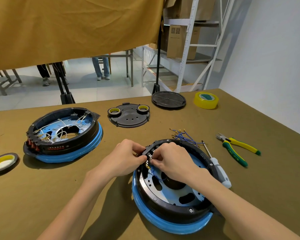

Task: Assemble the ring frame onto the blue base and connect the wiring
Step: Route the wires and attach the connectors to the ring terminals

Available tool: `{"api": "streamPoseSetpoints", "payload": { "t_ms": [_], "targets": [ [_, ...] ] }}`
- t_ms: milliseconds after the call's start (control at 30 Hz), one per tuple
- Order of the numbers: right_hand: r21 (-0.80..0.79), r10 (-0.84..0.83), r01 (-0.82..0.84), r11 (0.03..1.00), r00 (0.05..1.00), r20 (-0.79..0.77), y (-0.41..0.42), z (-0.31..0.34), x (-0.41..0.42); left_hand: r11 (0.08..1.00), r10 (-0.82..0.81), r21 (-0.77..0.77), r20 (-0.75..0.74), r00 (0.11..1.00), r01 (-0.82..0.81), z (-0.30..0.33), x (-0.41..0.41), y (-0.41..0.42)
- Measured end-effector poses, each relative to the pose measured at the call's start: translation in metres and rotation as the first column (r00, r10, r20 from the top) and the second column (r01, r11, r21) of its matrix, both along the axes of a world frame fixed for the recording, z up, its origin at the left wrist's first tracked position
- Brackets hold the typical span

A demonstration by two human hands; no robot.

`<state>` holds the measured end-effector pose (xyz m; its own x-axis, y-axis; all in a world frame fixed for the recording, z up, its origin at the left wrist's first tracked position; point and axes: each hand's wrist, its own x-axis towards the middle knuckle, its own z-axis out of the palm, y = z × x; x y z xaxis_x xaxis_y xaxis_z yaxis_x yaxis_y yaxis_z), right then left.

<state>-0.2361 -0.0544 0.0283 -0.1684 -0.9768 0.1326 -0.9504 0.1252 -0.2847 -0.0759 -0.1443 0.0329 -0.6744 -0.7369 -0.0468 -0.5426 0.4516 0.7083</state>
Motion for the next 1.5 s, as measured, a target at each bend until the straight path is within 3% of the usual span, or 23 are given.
{"api": "streamPoseSetpoints", "payload": {
  "t_ms": [1200,1500],
  "targets": [
    [0.083,0.026,-0.031,0.996,0.998,0.059,-0.0022,0.0061,-0.0018,0.999,0.012,-0.036,0.067,0.998,-0.009,0.0014,0.0011,-0.0002],
    [0.041,0.008,-0.013,0.999,0.994,0.109,0.0015,-0.0011,-0.0021,0.999,0.005,-0.034,0.062,0.998,-0.003,0.0021,0.0010,0.0002]
  ]
}}
